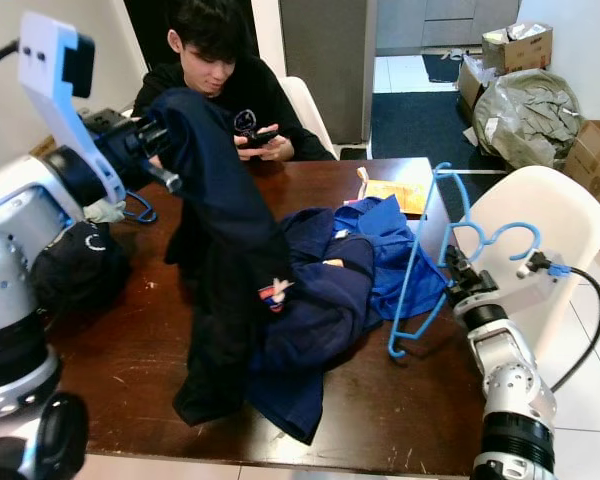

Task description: Hang hanger

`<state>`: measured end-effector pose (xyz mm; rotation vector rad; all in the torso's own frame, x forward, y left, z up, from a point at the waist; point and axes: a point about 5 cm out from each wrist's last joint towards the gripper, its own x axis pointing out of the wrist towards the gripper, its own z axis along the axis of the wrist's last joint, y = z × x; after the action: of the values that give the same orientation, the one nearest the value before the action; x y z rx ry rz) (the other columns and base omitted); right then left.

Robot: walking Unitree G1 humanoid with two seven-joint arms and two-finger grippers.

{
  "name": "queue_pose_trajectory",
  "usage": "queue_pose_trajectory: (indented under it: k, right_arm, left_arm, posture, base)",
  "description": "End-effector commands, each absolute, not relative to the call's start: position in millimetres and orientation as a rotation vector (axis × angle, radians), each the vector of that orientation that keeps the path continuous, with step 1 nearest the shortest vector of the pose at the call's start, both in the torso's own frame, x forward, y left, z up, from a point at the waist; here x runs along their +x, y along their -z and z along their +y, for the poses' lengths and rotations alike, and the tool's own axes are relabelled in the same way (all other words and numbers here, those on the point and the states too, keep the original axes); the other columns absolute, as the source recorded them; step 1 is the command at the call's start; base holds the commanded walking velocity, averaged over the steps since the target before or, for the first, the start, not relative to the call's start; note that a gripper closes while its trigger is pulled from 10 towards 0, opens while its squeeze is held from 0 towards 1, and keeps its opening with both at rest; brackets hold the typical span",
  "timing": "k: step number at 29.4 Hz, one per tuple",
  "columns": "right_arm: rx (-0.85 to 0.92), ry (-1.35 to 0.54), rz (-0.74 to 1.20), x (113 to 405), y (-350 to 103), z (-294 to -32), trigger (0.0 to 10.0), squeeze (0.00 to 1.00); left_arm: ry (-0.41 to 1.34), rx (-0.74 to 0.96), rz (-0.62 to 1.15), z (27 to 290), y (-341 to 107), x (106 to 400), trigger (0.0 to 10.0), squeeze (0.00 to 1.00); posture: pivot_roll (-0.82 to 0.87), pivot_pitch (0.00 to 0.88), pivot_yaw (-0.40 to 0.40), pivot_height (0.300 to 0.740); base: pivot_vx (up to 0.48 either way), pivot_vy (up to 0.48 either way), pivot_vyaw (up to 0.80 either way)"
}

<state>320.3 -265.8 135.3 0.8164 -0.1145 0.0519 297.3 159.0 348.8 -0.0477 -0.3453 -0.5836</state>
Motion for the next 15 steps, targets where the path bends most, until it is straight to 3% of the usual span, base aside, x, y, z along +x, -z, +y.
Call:
queue_pose_trajectory:
  k: [1, 7, 15]
  right_arm:
    - [0.822, -0.073, -0.129, 320.7, -135.0, -261.4, 10.0, 0.00]
    - [0.872, -0.151, -0.199, 318.0, -141.6, -257.7, 10.0, 0.00]
    - [0.892, -0.150, -0.202, 317.6, -139.8, -258.5, 10.0, 0.00]
  left_arm:
    - [0.642, -0.087, -0.369, 150.3, -355.5, 295.5, 10.0, 0.00]
    - [0.815, -0.218, -0.411, 123.2, -362.2, 289.5, 10.0, 0.00]
    - [1.010, -0.182, -0.353, 103.7, -353.8, 271.7, 10.0, 0.00]
  posture:
    - [-0.02, 0.018, 0.090, 0.740]
    - [-0.03, 0.013, 0.095, 0.740]
    - [-0.02, 0.005, 0.098, 0.740]
  base:
    - [-0.480, 0.000, 0.00]
    - [-0.480, 0.000, 0.00]
    - [-0.480, 0.000, 0.00]
